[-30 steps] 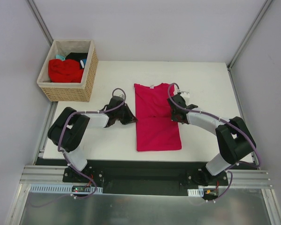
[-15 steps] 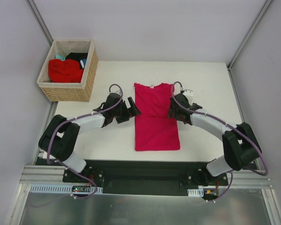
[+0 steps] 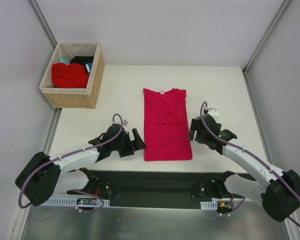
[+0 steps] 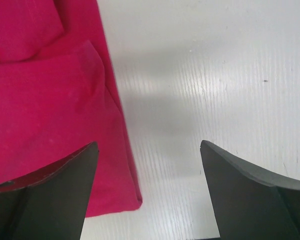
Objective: Fold and stack the t-shirts
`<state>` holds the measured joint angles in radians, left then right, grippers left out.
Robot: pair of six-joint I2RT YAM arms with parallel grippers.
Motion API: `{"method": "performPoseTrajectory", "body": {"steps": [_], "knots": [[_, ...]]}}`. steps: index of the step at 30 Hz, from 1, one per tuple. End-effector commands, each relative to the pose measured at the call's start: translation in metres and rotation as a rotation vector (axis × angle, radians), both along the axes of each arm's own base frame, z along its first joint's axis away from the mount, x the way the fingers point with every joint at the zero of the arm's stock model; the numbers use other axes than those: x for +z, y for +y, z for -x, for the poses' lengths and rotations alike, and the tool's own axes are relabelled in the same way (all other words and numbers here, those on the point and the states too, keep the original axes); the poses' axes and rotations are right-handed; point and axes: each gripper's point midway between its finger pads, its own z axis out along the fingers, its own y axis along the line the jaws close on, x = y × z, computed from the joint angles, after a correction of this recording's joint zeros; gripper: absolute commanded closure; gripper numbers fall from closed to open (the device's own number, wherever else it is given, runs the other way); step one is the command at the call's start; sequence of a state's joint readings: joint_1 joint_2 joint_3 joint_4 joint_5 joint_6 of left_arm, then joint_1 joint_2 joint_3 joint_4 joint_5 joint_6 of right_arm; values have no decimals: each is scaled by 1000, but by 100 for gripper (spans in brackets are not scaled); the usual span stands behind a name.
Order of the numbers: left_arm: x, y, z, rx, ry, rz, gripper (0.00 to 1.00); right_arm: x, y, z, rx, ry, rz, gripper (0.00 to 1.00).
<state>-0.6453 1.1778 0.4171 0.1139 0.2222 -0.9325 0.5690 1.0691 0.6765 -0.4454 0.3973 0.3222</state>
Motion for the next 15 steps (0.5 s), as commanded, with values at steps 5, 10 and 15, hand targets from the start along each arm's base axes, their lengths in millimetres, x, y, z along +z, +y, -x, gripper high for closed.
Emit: {"method": "performPoseTrajectory", "body": {"steps": [5, 10, 15], "knots": [[-9, 2, 35, 68, 56, 103, 1, 14, -8, 24, 20, -13, -8, 13], [-13, -3, 43, 67, 54, 187, 1, 20, -10, 27, 16, -20, 7, 14], [-26, -8, 49, 61, 92, 215, 1, 28, -8, 29, 25, -31, 21, 14]]}}
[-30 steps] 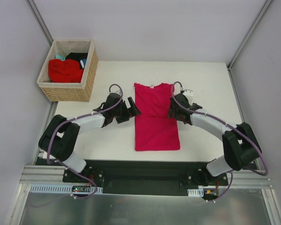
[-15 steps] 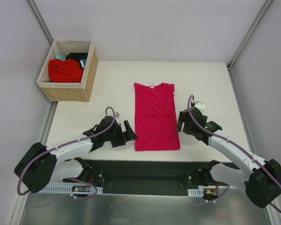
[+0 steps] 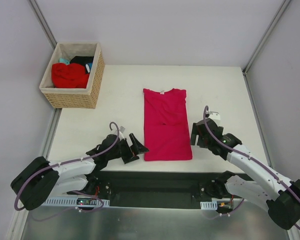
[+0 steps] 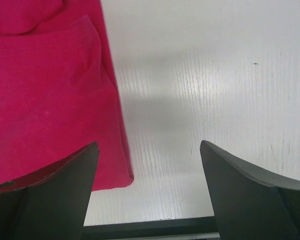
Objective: Fold and stack the t-shirts
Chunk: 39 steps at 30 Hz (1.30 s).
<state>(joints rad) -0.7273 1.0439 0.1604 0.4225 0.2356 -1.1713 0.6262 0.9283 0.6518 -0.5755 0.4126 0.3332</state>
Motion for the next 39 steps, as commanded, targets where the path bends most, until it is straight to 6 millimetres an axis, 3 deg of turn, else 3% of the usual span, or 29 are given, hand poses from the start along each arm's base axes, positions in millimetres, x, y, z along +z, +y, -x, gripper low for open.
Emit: {"method": "performPoseTrajectory", "body": {"steps": [1, 8, 21, 25, 26, 28, 29, 30, 32, 39], "knots": [[-26, -1, 15, -16, 80, 1, 1, 22, -2, -2, -17, -40, 17, 14], [-42, -14, 25, -43, 143, 15, 1, 27, -4, -1, -23, -52, 38, 14], [-62, -11, 34, -27, 210, -11, 4, 29, -5, -2, -27, -61, 45, 18], [-68, -10, 35, -22, 231, -23, 24, 26, -5, -1, -29, -61, 44, 18], [-69, -11, 36, -23, 237, -22, 36, 25, -6, -2, -33, -63, 43, 18], [-70, -12, 37, -22, 246, -16, 52, 24, -6, -1, -35, -61, 42, 19], [-71, -12, 37, -22, 248, -18, 71, 23, -6, -1, -36, -60, 44, 19], [-74, -11, 38, -19, 260, -24, 76, 22, -6, -1, -37, -59, 42, 19], [-74, -12, 38, -22, 262, -16, 82, 20, -6, -1, -37, -57, 43, 18], [-78, -14, 38, -27, 269, -19, 83, 17, -10, 3, -41, -54, 50, 18]]}}
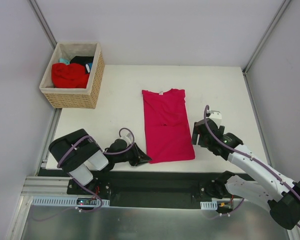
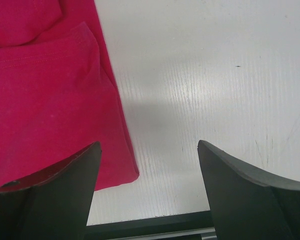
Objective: Fold and stack the t-shirts
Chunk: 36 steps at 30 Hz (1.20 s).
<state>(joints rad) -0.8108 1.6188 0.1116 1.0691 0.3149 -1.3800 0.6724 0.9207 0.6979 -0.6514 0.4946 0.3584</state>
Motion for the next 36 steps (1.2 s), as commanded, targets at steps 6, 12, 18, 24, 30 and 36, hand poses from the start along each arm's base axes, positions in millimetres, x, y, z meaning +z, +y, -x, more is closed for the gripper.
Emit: {"method": "performPoseTrajectory", "body": {"steps": [6, 12, 18, 24, 30, 36], "knots": [[-37, 22, 17, -4, 75, -141, 92, -9, 6, 8, 1, 5, -65, 18], [-36, 25, 14, -1, 59, -175, 100, -38, 25, 24, 41, 83, -180, 17], [-33, 24, 12, 4, 50, -174, 100, -34, 45, 33, 152, 78, -346, 15], [-33, 23, 12, 0, 55, -172, 100, -8, 48, 38, 261, 93, -437, 11], [-30, 23, 10, 14, 46, -159, 100, -42, 41, 59, 166, 262, -563, 10], [-27, 23, 6, 21, 34, -155, 100, -69, 37, 73, 100, 361, -674, 10]]}}
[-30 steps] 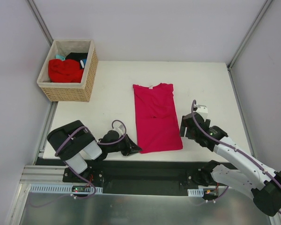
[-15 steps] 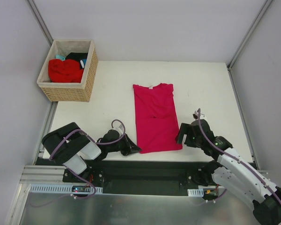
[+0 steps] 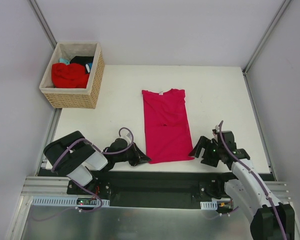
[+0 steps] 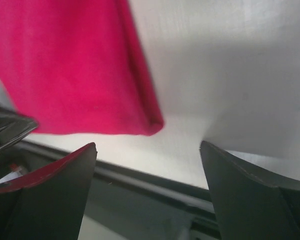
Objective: Fold and stack the t-shirts
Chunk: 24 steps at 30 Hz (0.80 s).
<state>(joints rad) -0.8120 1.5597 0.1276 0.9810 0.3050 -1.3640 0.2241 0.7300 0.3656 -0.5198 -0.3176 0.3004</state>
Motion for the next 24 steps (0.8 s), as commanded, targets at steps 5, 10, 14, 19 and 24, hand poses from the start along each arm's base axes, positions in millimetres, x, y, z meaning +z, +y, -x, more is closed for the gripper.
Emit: {"method": "performPoseTrajectory", "body": {"steps": [5, 10, 14, 19, 24], "knots": [[-32, 21, 8, 16, 53, -140, 100, -8, 11, 15, 34, 79, -111, 11], [-33, 21, 6, 20, 58, -140, 100, -13, 8, 12, 2, 79, -96, 13], [-34, 21, 5, 24, 57, -135, 100, -19, 1, 5, -39, 74, -56, 16], [-33, 21, 2, 30, 61, -120, 100, -19, -3, -11, -63, 59, -43, 17], [-36, 25, 3, 40, 69, -125, 100, -25, -3, -14, -71, 84, -54, 19]]}}
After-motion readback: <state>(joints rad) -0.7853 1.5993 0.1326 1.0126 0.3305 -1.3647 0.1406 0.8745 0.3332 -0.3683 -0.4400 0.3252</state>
